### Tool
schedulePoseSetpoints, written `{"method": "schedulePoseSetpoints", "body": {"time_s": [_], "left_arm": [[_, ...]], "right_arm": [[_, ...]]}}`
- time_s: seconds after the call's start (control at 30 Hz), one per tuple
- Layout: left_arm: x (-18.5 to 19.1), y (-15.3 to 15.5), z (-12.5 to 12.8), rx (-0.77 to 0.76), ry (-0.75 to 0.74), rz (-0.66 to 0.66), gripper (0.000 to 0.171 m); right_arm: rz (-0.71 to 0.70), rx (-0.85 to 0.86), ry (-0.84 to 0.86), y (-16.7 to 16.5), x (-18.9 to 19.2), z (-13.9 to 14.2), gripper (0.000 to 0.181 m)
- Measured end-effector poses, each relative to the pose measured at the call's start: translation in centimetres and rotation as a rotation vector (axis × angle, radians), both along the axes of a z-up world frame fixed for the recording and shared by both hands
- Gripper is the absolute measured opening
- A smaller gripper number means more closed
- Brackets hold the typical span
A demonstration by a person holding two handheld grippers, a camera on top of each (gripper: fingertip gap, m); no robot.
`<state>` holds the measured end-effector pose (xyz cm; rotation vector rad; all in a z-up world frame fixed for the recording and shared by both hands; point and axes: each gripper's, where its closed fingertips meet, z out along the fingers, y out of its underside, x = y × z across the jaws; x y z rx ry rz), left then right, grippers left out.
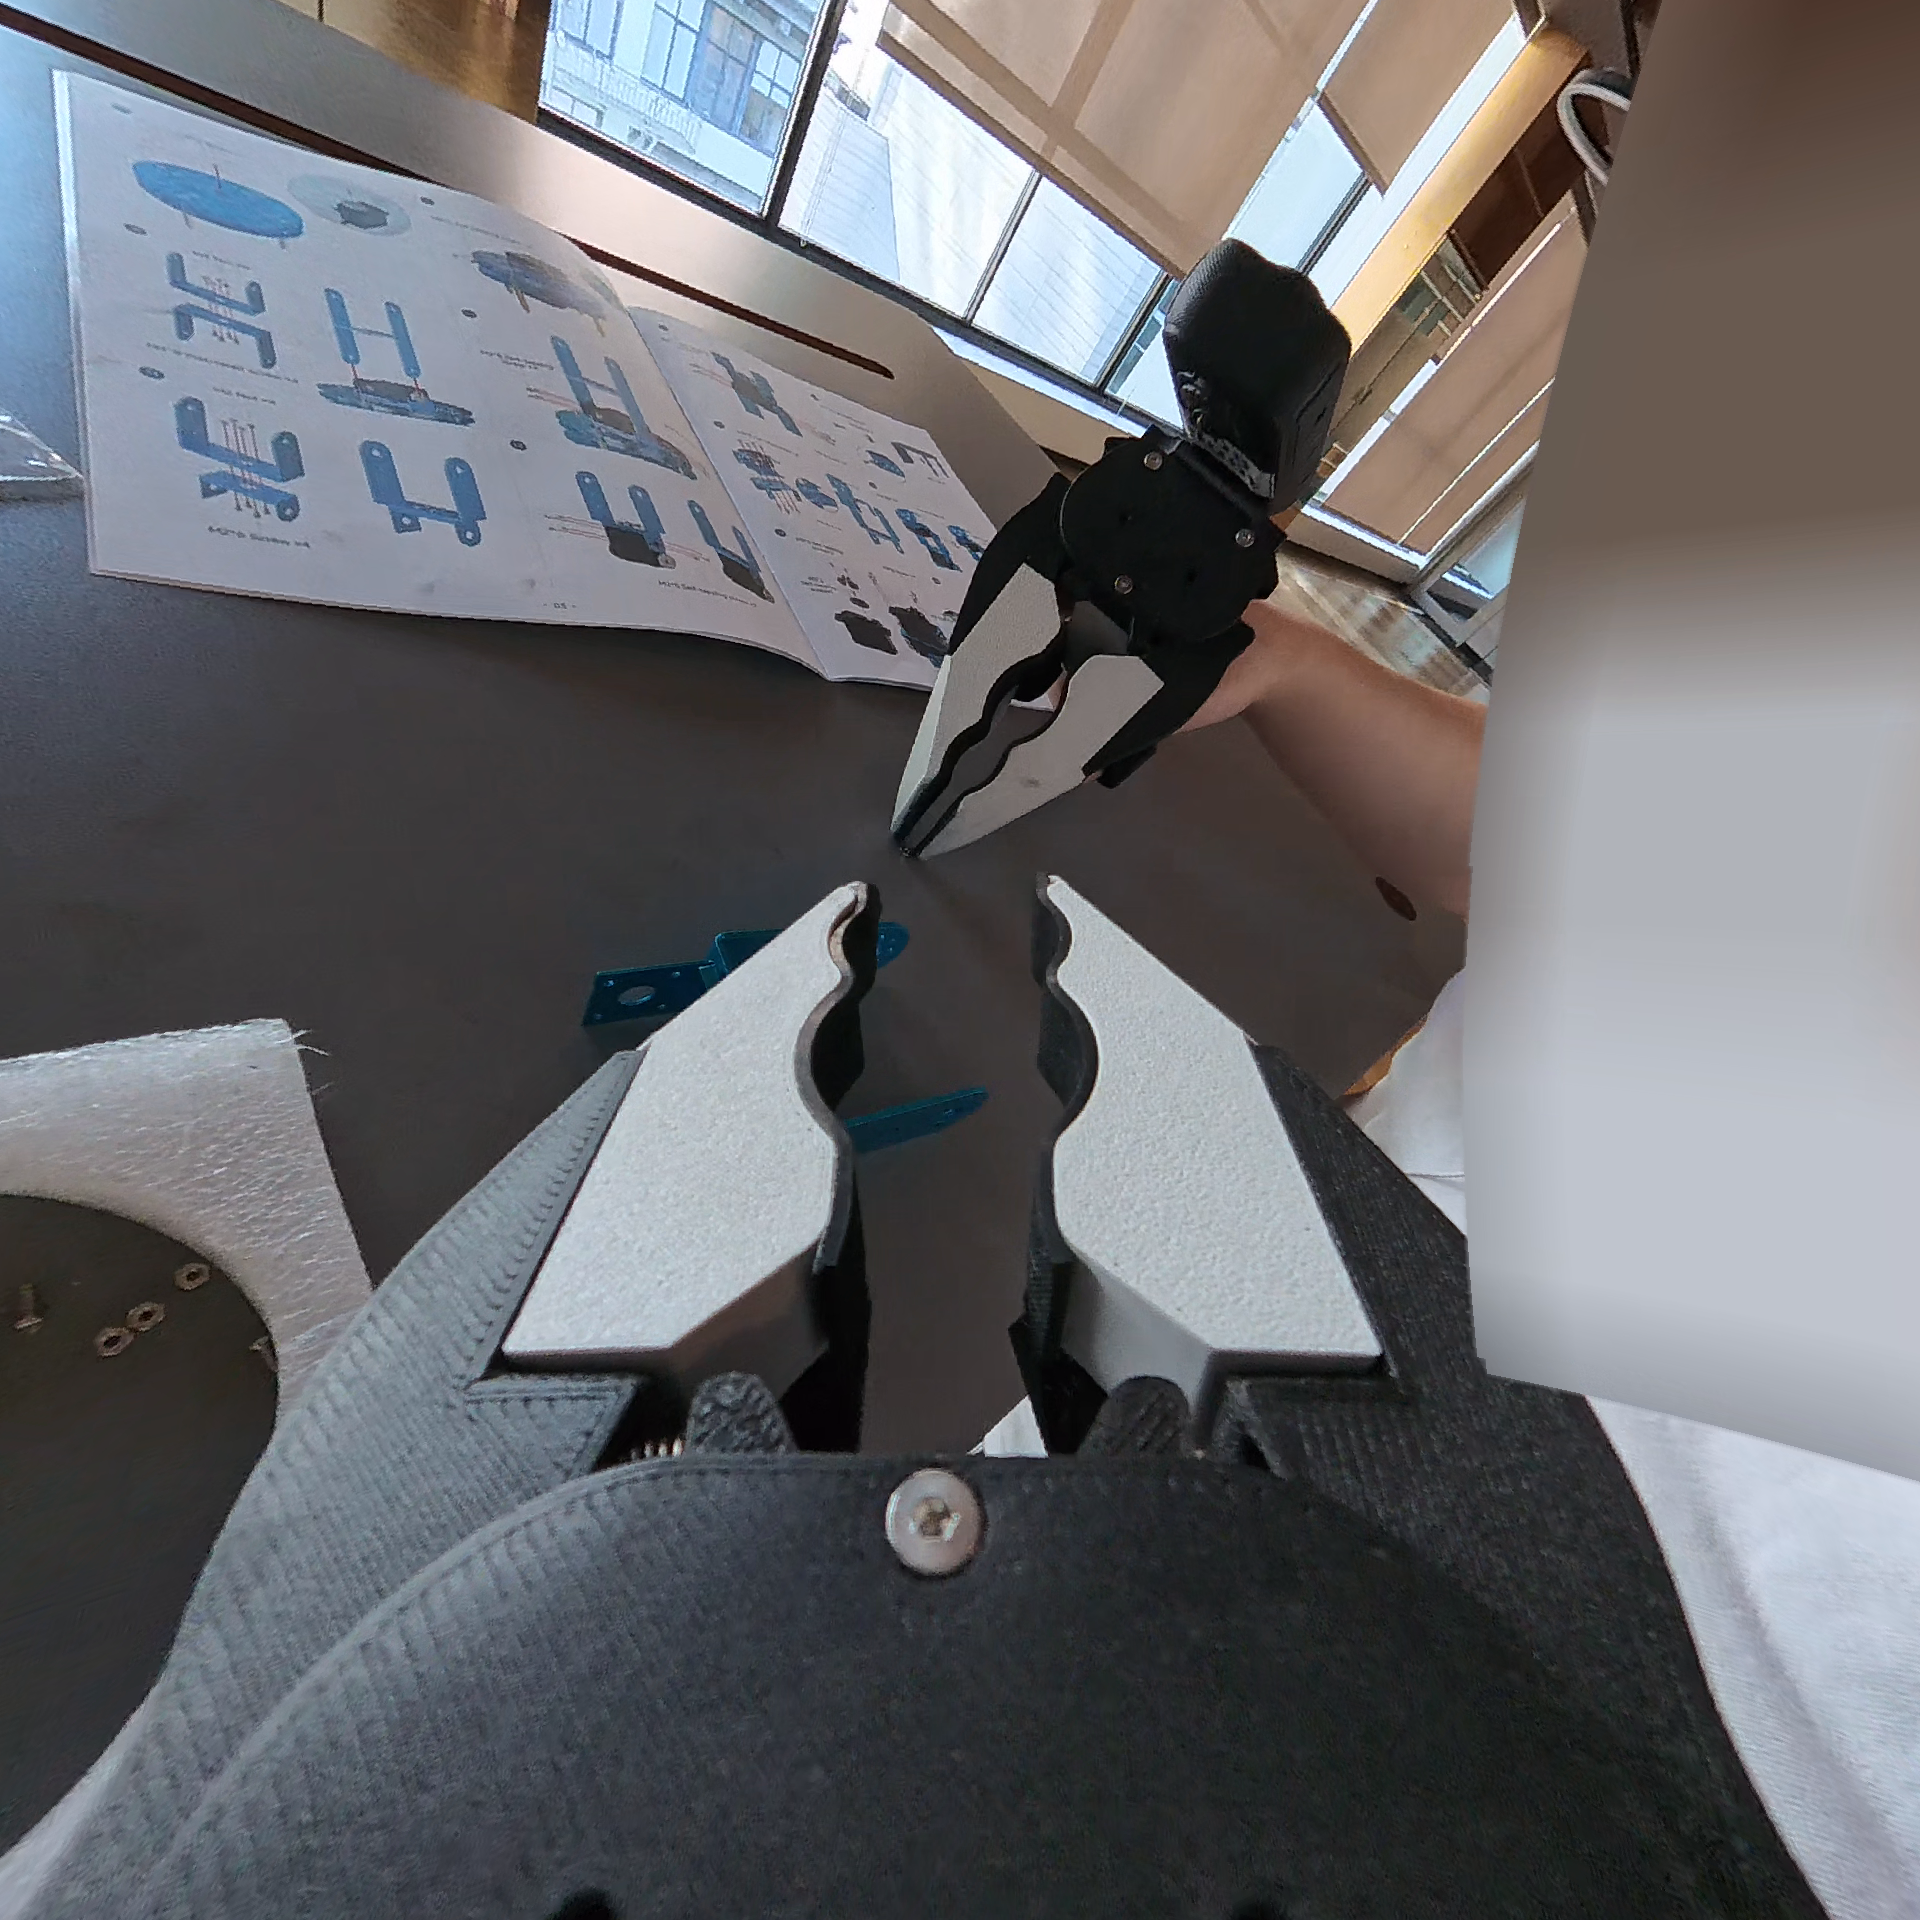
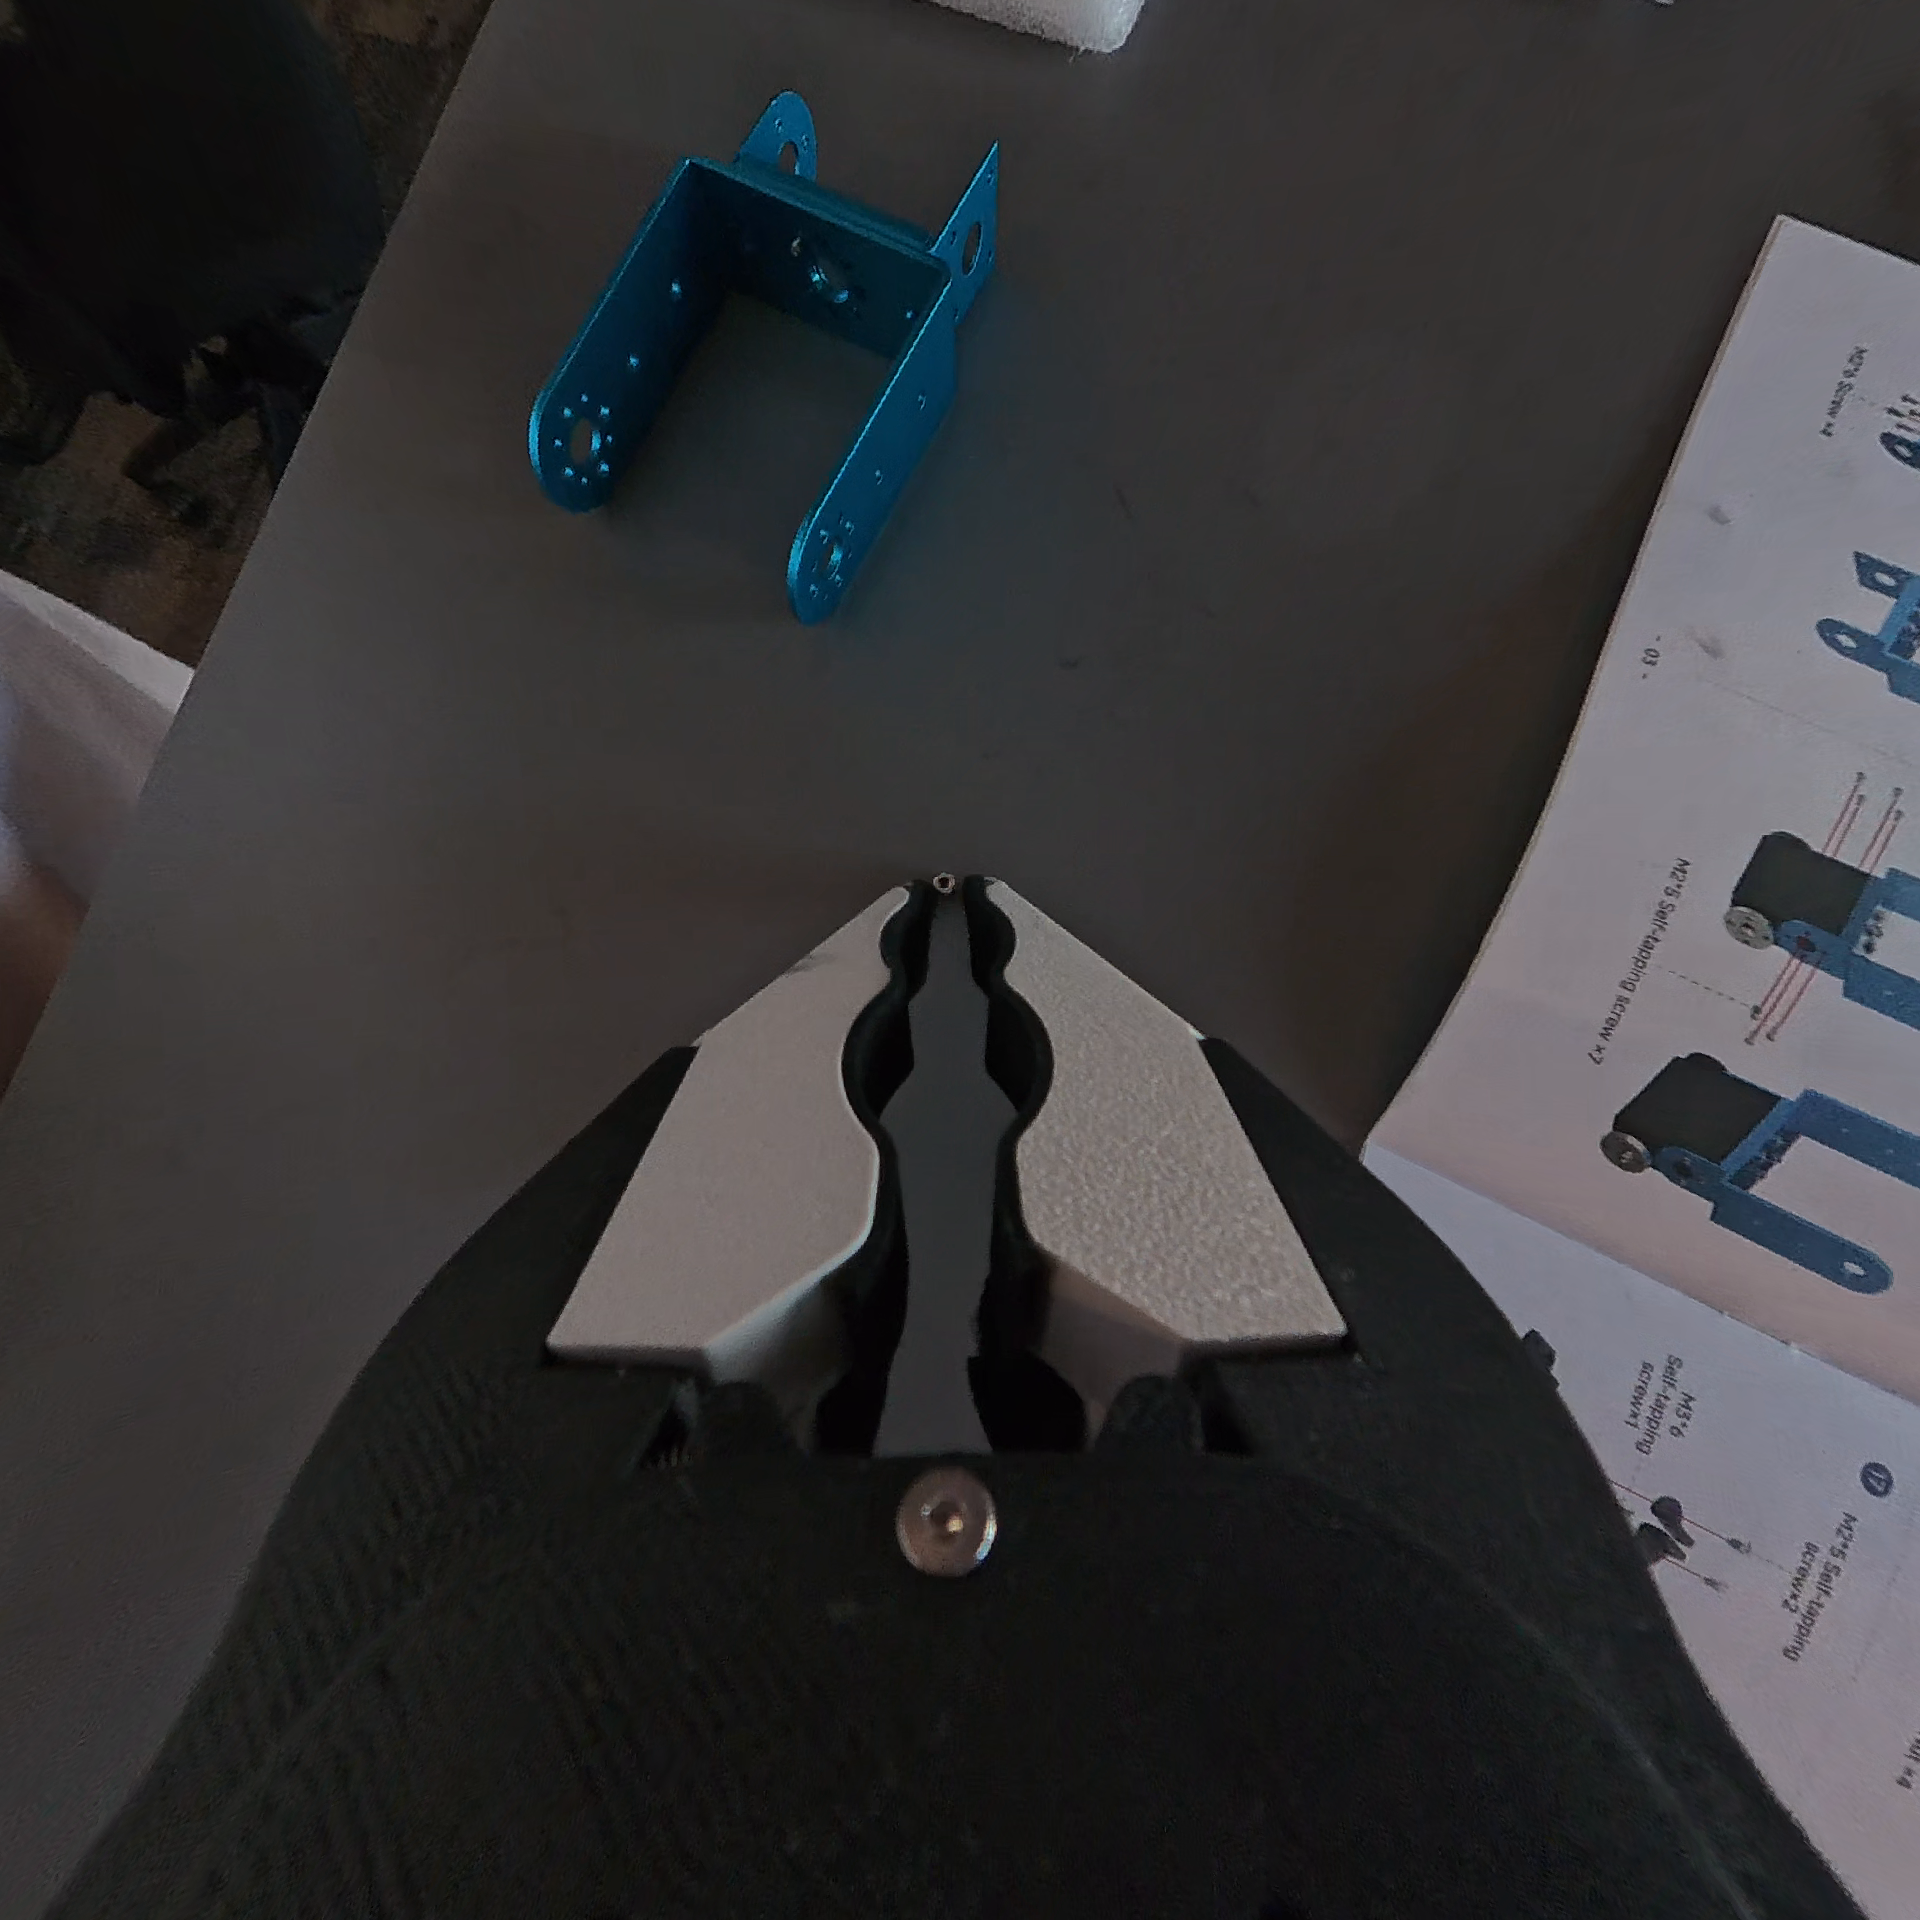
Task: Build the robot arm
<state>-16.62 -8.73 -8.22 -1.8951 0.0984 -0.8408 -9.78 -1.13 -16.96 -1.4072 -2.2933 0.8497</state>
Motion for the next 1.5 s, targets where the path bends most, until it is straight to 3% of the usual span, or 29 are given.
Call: {"method": "schedulePoseSetpoints", "body": {"time_s": [0.47,0.6,0.8,0.9,1.03,1.17,1.3,1.43,1.5], "left_arm": [[-3.7,-1.2,-0.8,-0.062,0.041,0.121,0.029],[-3.6,-0.8,-1.4,-0.096,0.032,0.099,0.029],[-1.5,0.7,-1.8,-0.142,-0.019,-0.017,0.03],[-1.2,1.3,-1.6,-0.151,-0.017,-0.054,0.03],[-1.4,1.3,-1.0,-0.144,-0.002,-0.1,0.03],[-2.2,1.3,-0.9,-0.179,-0.008,-0.151,0.03],[-2.2,0.0,-2.2,-0.235,0.091,-0.314,0.03],[-2.6,-1.3,-3.4,-0.212,0.209,-0.509,0.034],[-2.3,-2.2,-3.8,-0.228,0.2,-0.626,0.038]], "right_arm": [[0.015,-0.015,0.02,-0.4,-0.2,0.0,0.002],[0.013,0.017,0.061,-0.5,-0.3,0.1,0.001],[-0.001,0.036,0.208,-1.4,-0.7,2.1,0.0],[-0.054,0.094,0.176,-0.3,-0.2,1.7,0.0],[-0.207,-0.066,0.13,-0.8,1.4,2.0,0.014],[-0.413,-0.062,0.132,-1.5,2.1,1.5,0.016],[-0.48,-0.082,0.21,-4.4,0.5,2.9,0.02],[-0.535,-0.048,0.337,-7.0,-2.7,4.1,0.053],[-0.596,0.014,0.365,-7.0,-4.0,3.8,0.059]]}}
